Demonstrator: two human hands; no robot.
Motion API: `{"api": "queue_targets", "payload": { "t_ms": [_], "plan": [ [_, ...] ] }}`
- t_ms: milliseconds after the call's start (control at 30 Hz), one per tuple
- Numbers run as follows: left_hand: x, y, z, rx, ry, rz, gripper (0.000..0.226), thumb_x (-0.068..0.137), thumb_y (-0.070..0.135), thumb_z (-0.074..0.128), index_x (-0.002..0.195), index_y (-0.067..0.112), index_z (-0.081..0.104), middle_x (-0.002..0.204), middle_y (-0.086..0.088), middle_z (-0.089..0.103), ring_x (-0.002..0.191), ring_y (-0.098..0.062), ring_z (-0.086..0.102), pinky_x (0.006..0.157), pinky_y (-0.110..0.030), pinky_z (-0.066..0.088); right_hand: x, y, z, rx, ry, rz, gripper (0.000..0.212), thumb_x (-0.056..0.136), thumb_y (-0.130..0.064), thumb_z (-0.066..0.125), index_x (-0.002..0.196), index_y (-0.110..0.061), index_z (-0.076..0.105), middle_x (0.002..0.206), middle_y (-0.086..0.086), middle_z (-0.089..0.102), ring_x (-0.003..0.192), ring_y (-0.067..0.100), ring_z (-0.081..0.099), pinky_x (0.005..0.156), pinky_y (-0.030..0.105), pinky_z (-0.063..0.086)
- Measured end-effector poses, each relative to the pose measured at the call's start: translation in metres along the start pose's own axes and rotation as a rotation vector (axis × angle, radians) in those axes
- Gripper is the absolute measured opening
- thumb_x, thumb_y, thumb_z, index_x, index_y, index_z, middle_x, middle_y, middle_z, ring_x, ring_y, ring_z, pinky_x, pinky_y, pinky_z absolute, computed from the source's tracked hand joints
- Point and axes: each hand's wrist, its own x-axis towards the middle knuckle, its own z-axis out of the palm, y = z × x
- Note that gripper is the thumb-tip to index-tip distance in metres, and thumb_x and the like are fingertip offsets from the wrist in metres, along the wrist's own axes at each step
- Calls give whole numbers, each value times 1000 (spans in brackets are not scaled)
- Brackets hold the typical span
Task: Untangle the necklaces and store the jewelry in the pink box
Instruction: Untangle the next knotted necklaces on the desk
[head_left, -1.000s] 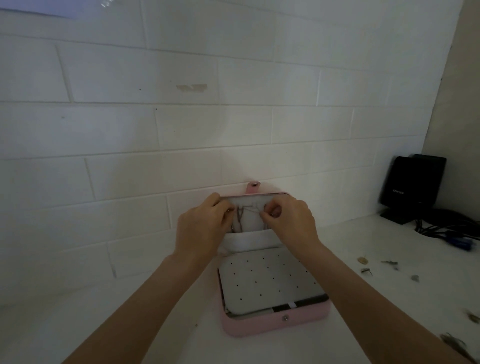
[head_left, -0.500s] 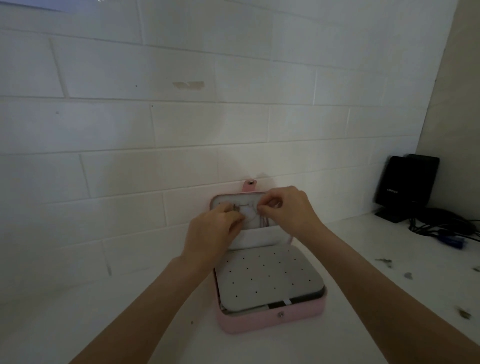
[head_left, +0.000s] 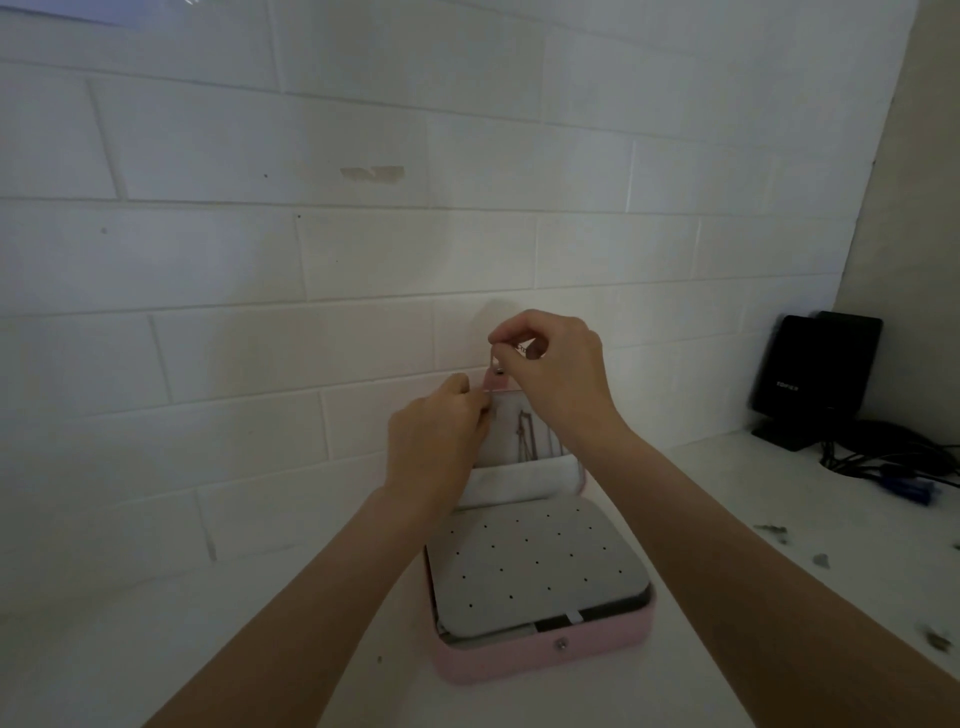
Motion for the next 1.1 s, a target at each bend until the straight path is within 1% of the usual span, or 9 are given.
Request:
{"api": "queue_targets", "payload": {
  "t_ms": [100,200,333,533,600,700,800,967,1100],
  "plan": [
    [-2,-2,-1,-34,-21,-3,17,69,11,78,60,12,63,55,-1,45,35,-23,43,42,-11,9,0,-2,-1,0,-12,-23,14,81,-1,63,79,-13,68,78,-4,64,59,-14,49,60,4,38],
    [-6,-5,1,-66,-18,4,11,67,12,80,66,13,69,59,0,52,41,-21,50,43,-10,8,1,2,-2,-7,-7,-6,13,81,-1,63,79,-13,68,76,-3,64,57,-13,50,58,3,38],
    [-14,-8,5,-93,-23,53,3,67,13,74,68,12,71,66,0,61,45,-21,55,37,-16,29,0,7,-1,-52,-84,36,12,80,-4,66,77,-15,68,71,-7,62,56,-11,51,59,3,39],
    [-27,-12,4,-97,27,127,16,71,22,60,74,17,75,63,4,59,38,-14,50,41,-12,24,-4,19,3,-96,-190,94,7,80,-6,67,83,-12,71,86,3,71,72,6,60,61,2,41],
    [-30,-17,3,-141,43,120,27,77,28,49,75,17,74,63,4,58,40,-16,51,39,-13,31,-6,21,4,-144,-234,82,11,79,-3,66,84,-11,71,87,2,70,77,11,62,64,3,42],
    [-27,-21,-2,-195,70,32,29,79,30,48,75,17,74,66,3,61,46,-17,56,36,-21,40,-9,22,8,-258,-315,26,14,77,-3,65,78,-17,70,87,-1,69,80,14,61,80,26,52],
    [-22,-17,-10,-224,41,-71,11,79,23,65,84,22,74,68,5,57,56,-15,54,45,-18,28,-12,21,10,-340,-387,-2,11,78,-10,66,79,-19,71,82,-6,63,87,18,62,84,39,50],
    [-18,-7,-7,-196,-159,-170,22,89,41,56,101,29,70,81,10,50,73,-6,42,60,-21,28,-13,20,7,-360,-462,-10,11,82,-10,65,89,-11,73,91,0,66,77,9,52,73,18,42],
    [-19,-6,-3,-219,-172,-254,18,87,35,60,97,25,72,85,5,62,77,-13,54,61,-25,35,-14,23,4,-301,-511,-3,10,79,-9,68,87,-11,73,86,-2,63,63,-2,47,64,7,38]
  ]
}}
